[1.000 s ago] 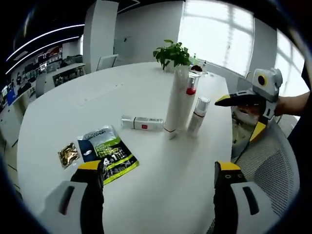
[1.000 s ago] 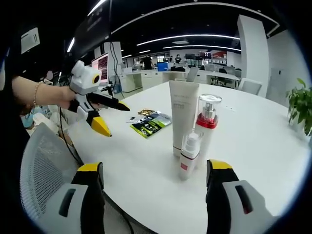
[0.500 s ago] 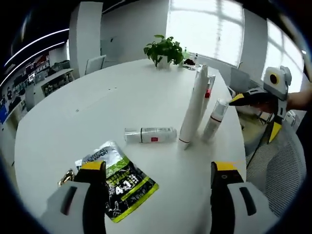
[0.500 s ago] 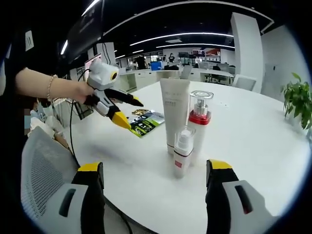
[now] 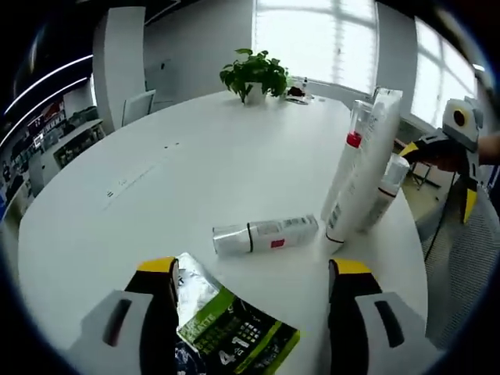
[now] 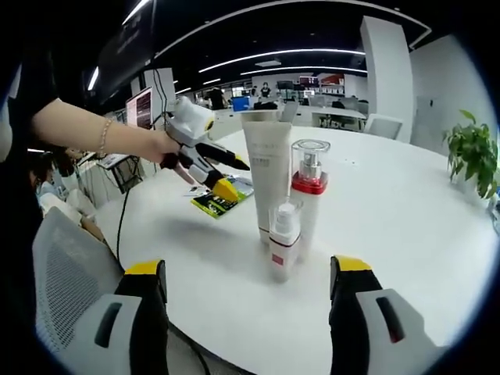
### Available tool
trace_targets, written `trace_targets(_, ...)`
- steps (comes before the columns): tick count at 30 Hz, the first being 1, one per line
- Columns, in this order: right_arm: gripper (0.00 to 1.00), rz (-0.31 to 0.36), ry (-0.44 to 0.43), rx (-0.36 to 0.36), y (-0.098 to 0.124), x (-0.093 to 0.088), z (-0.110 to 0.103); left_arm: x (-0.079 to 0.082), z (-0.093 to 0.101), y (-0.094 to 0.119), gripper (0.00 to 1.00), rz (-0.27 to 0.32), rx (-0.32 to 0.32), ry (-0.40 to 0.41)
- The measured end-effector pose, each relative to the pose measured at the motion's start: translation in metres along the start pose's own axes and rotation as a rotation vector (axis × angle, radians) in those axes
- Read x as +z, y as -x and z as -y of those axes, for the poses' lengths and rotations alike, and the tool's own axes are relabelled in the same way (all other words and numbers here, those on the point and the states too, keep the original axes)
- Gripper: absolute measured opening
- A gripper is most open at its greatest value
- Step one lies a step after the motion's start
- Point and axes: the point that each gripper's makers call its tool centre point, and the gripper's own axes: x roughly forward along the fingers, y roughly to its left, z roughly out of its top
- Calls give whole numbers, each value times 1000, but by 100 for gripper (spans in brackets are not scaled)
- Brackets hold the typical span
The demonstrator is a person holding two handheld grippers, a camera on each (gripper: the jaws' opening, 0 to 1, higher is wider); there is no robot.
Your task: Arrange the skincare products in the storage area until every visible bottle or jar stands upright without overlapping.
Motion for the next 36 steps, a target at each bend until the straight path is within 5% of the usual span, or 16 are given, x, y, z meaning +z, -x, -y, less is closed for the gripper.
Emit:
trace_targets(7, 85, -14, -6, -9, -1, -3, 3, -2, -17, -29, 63, 4, -22, -34)
trace_targets(16, 85, -23, -25, -23, -2, -5, 6, 9, -11, -60, 56, 20, -80, -106)
trace_targets(25, 85, -26, -41, -31, -4, -7, 9, 7, -2, -68, 43, 3, -139, -152)
trace_targets(31, 84, -26, -44, -32, -4, -7, 9, -8, -4, -64, 26, -49, -123, -167)
trace_targets(36, 84, -27, -46, -31, -4, -7, 9, -9, -6, -63, 25, -39, -108, -153)
